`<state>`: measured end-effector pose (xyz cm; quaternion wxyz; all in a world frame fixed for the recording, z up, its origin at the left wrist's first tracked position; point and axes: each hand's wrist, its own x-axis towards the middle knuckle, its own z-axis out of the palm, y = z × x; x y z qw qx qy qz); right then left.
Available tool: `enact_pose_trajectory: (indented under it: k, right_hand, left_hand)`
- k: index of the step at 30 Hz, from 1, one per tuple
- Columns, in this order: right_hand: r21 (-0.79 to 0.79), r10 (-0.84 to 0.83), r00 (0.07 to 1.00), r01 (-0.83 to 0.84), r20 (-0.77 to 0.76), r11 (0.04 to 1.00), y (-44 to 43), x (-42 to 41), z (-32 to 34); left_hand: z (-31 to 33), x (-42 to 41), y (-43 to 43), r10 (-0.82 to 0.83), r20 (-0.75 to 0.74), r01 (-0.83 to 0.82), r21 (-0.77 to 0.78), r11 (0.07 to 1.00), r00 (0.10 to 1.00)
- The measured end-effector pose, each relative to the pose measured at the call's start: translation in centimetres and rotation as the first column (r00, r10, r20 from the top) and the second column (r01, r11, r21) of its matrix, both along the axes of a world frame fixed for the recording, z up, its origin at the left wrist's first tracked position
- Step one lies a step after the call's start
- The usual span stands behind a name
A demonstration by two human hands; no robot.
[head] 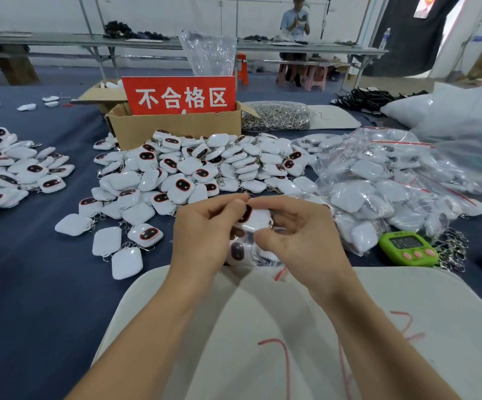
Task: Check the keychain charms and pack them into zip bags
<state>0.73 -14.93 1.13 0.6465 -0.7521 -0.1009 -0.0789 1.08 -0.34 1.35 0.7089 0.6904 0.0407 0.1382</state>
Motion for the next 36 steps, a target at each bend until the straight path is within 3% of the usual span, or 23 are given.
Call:
enact_pose_trajectory:
  k: [2,5,6,8,11,13,15,17,21,23,25,28,32,34,36]
  right_hand:
    - [-0.020,0.006,1.000,-0.006,0.011,1.000,0.1,-0.1,0.0]
    - [0.139,-0.071,0.997,0.072,-0.015,0.988,-0.5,0.3,0.5]
    - [0.204,-0.124,0.991,0.132,-0.051,0.970,-1.0,0.5,0.6]
    - [0.293,-0.244,0.958,0.279,-0.149,0.915,-2.1,1.2,0.8]
    - [0.254,-0.385,0.894,0.437,-0.229,0.863,-3.3,1.9,0.5]
    - [0.116,-0.459,0.866,0.486,-0.201,0.866,-3.6,2.1,0.0]
    - [0.001,-0.504,0.848,0.511,-0.164,0.860,-3.5,2.1,-0.3]
    - [-0.055,-0.491,0.860,0.488,-0.142,0.871,-3.2,2.1,-0.3]
    - [-0.180,-0.404,0.910,0.384,-0.090,0.906,-2.4,1.7,-0.3]
    - [-0.308,-0.385,0.923,0.361,-0.020,0.880,-1.9,1.3,-0.5]
    - [-0.348,-0.316,0.949,0.304,0.022,0.887,-1.2,1.0,-0.7]
    - [-0.331,-0.217,0.975,0.218,0.039,0.918,-0.2,0.2,-0.5]
    - [-0.667,-0.210,0.975,0.202,0.069,0.717,-0.6,0.4,-0.3]
    - [-0.686,-0.255,0.964,0.237,0.077,0.688,-0.7,0.4,-0.3]
    - [-0.635,-0.349,0.926,0.357,0.145,0.685,-0.7,0.4,-0.2]
  left_hand:
    - [-0.1,0.3,0.4,0.014,-0.038,-0.015,-0.039,0.999,0.999]
    - [-0.3,0.5,0.8,0.036,-0.052,-0.039,-0.066,0.997,0.998]
    - [-0.5,0.4,0.7,0.051,-0.037,-0.051,0.003,0.999,0.998]
    - [-0.9,-0.2,0.1,0.033,0.026,-0.039,0.290,0.956,0.999]
    - [-1.1,-1.5,-1.8,-0.033,0.027,0.003,0.729,0.684,0.999]
    - [-1.1,-1.7,-2.9,-0.016,-0.012,0.018,0.890,0.455,1.000]
    - [-1.4,-1.5,-3.3,0.016,-0.037,0.030,0.950,0.309,0.999]
    - [-1.6,-1.4,-3.2,0.061,-0.016,-0.006,0.936,0.353,0.998]
    - [-1.6,-1.3,-2.7,0.142,0.139,-0.199,0.699,0.687,0.980]
    - [-1.7,-1.3,-2.4,0.132,0.243,-0.256,0.605,0.753,0.961]
    - [-1.8,-1.5,-2.5,0.042,0.294,-0.204,0.546,0.813,0.955]
    - [-2.0,-1.7,-2.6,-0.077,0.312,-0.100,0.512,0.853,0.947]
    - [-2.0,-1.6,-2.4,-0.108,0.325,-0.071,0.495,0.866,0.940]
    - [-1.7,-1.2,-1.9,-0.031,0.363,-0.160,0.483,0.861,0.931]
    - [-1.6,-0.2,-0.6,0.151,0.322,-0.281,0.410,0.867,0.935]
